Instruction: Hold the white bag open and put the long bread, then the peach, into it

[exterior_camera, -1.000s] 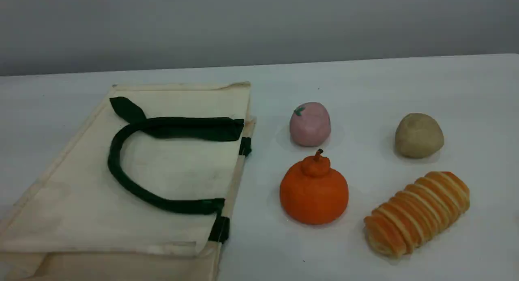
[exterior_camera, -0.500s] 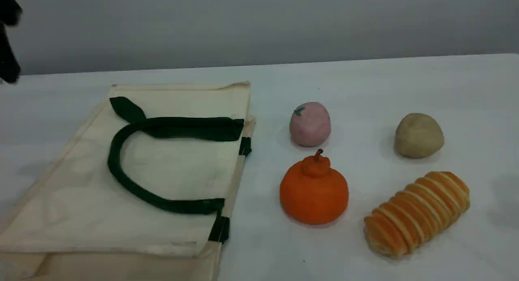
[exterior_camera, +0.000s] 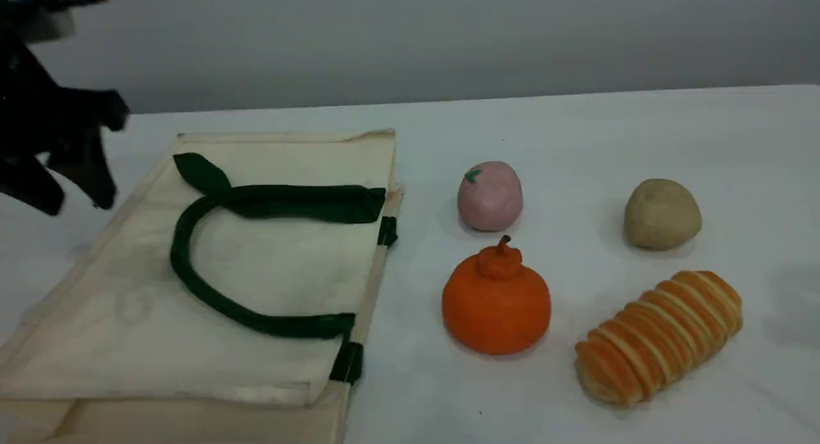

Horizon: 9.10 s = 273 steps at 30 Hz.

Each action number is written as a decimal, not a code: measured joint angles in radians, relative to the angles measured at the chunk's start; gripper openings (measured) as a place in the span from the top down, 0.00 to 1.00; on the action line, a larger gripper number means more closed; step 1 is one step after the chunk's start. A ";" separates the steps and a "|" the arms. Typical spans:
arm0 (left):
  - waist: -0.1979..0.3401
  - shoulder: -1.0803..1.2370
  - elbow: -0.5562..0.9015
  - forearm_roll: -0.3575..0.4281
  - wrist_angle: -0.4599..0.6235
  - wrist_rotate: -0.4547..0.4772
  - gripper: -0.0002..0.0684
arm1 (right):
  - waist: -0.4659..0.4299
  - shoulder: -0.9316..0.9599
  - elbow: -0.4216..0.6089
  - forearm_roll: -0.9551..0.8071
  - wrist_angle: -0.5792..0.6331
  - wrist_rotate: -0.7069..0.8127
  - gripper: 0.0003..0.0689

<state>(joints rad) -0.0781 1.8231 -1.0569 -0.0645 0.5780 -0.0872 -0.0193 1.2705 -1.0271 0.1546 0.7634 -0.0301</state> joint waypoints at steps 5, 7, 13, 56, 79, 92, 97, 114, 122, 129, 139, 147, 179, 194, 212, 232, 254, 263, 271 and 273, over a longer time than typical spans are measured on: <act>-0.054 0.061 -0.045 0.000 -0.011 -0.019 0.45 | 0.000 -0.001 0.000 0.000 0.000 0.000 0.20; -0.065 0.086 -0.066 0.000 -0.012 -0.034 0.45 | 0.000 -0.001 0.000 0.000 0.000 0.000 0.20; -0.075 0.150 -0.112 -0.022 -0.007 -0.051 0.45 | 0.000 -0.001 0.000 0.000 0.001 0.000 0.20; -0.075 0.289 -0.142 -0.096 -0.027 0.066 0.86 | 0.000 -0.002 0.000 0.000 0.004 0.000 0.20; -0.075 0.235 -0.773 -0.222 0.647 0.415 0.86 | 0.000 0.002 0.000 0.019 -0.010 0.001 0.20; -0.075 0.053 -0.789 -0.416 0.648 0.659 0.86 | 0.000 0.165 0.000 0.141 0.163 0.149 0.20; -0.075 -0.006 -0.789 -0.412 0.648 0.668 0.86 | 0.000 0.250 0.000 0.155 0.188 0.240 0.20; -0.075 -0.032 -0.789 -0.551 0.643 0.883 0.86 | 0.000 0.519 0.000 0.270 0.224 0.325 0.20; -0.075 -0.032 -0.789 -0.622 0.643 0.953 0.86 | 0.001 0.631 0.000 0.321 0.165 0.290 0.20; -0.075 -0.032 -0.789 -0.618 0.642 0.943 0.86 | 0.001 0.730 0.000 0.368 0.117 0.267 0.20; -0.075 -0.032 -0.789 -0.616 0.642 0.943 0.86 | 0.042 0.785 0.000 0.537 0.057 0.144 0.20; -0.075 -0.032 -0.789 -0.616 0.642 0.942 0.86 | 0.110 0.857 0.000 0.542 0.022 0.152 0.20; -0.075 -0.032 -0.789 -0.616 0.643 0.942 0.86 | 0.110 0.770 -0.118 0.497 0.048 -0.173 0.77; -0.075 -0.032 -0.789 -0.554 0.643 0.939 0.86 | 0.255 0.406 -0.117 0.488 -0.033 -0.216 0.79; -0.075 -0.032 -0.789 -0.563 0.643 0.939 0.86 | 0.569 0.370 -0.117 0.592 -0.023 -0.180 0.82; -0.075 -0.032 -0.789 -0.612 0.643 0.938 0.86 | 0.658 0.642 -0.223 0.822 -0.221 -0.323 0.82; -0.075 -0.032 -0.789 -0.616 0.643 0.939 0.86 | 0.658 0.809 -0.327 0.913 -0.290 -0.373 0.54; -0.075 -0.032 -0.789 -0.616 0.643 0.939 0.86 | 0.633 0.791 -0.327 0.948 -0.199 -0.409 0.12; -0.075 -0.032 -0.789 -0.601 0.643 0.939 0.86 | 0.599 0.703 -0.327 0.935 -0.064 -0.427 0.17; -0.075 -0.032 -0.789 -0.594 0.643 0.939 0.86 | 0.591 0.677 -0.331 0.918 -0.067 -0.428 0.17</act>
<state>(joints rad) -0.1529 1.7915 -1.8464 -0.6582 1.2214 0.8516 0.5717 1.9478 -1.3576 1.0723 0.6967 -0.4576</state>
